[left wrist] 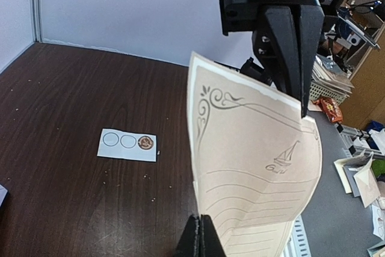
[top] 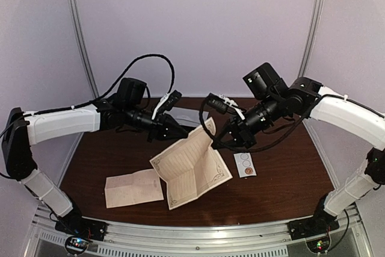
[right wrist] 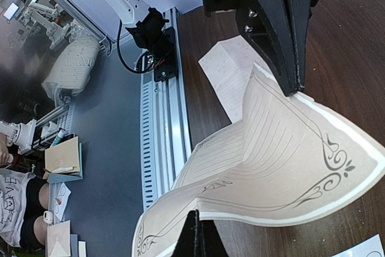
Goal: Place the letter into the envelope and seal it
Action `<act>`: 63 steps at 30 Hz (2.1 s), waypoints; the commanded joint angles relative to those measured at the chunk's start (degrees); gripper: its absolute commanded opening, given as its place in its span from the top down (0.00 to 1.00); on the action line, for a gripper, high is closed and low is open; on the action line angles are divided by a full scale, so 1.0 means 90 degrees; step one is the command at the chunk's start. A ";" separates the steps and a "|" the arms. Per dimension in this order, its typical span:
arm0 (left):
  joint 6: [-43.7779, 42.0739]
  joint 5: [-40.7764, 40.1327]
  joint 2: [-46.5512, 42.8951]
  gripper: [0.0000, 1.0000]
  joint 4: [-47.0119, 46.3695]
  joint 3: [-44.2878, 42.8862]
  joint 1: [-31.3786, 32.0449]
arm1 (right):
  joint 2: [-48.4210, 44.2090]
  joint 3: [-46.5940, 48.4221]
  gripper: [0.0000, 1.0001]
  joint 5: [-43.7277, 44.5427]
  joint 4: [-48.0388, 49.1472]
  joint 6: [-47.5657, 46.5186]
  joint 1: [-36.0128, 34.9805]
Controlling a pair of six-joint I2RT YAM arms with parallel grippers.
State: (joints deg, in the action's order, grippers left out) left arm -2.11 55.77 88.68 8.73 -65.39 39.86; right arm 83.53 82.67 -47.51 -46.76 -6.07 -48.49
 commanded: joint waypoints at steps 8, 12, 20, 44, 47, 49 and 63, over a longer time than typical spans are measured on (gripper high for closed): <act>-0.0064 -0.0649 -0.0095 0.30 -0.0022 -0.0182 0.0034 | -0.0307 -0.0086 1.00 -0.0083 -0.0144 -0.0064 0.0095; -0.0049 -0.0605 -0.0051 0.15 -0.0026 -0.0186 0.0034 | -0.0225 -0.0026 1.00 -0.0418 -0.0266 -0.0188 0.0075; -0.0083 -0.1037 -0.0146 0.05 -0.0086 -0.0163 0.0030 | 0.0067 0.0244 1.00 -0.0693 -0.0623 -0.0408 -0.0070; -0.0691 0.0450 0.0151 0.49 0.0861 -0.0508 0.0269 | 0.0134 0.0426 1.00 -0.0445 -0.0623 -0.0467 -0.0218; -0.0687 0.0382 0.0147 0.66 0.0868 -0.0518 0.0266 | 0.0050 0.0361 1.00 -0.0217 -0.0514 -0.0400 -0.0218; -0.0687 0.0331 0.0141 0.75 0.0870 -0.0526 0.0268 | -0.0022 0.0273 1.00 -0.0026 -0.0414 -0.0318 -0.0208; 0.0500 -0.0639 -0.0594 1.00 -0.0859 0.0076 0.0055 | -0.1136 -0.1064 0.25 0.0955 0.1677 0.1256 0.0751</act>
State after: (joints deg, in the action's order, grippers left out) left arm -4.25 52.42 88.36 12.40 -67.09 41.87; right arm 78.28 78.22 -42.72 -43.29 -1.87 -44.38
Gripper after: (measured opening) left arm 0.011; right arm 0.576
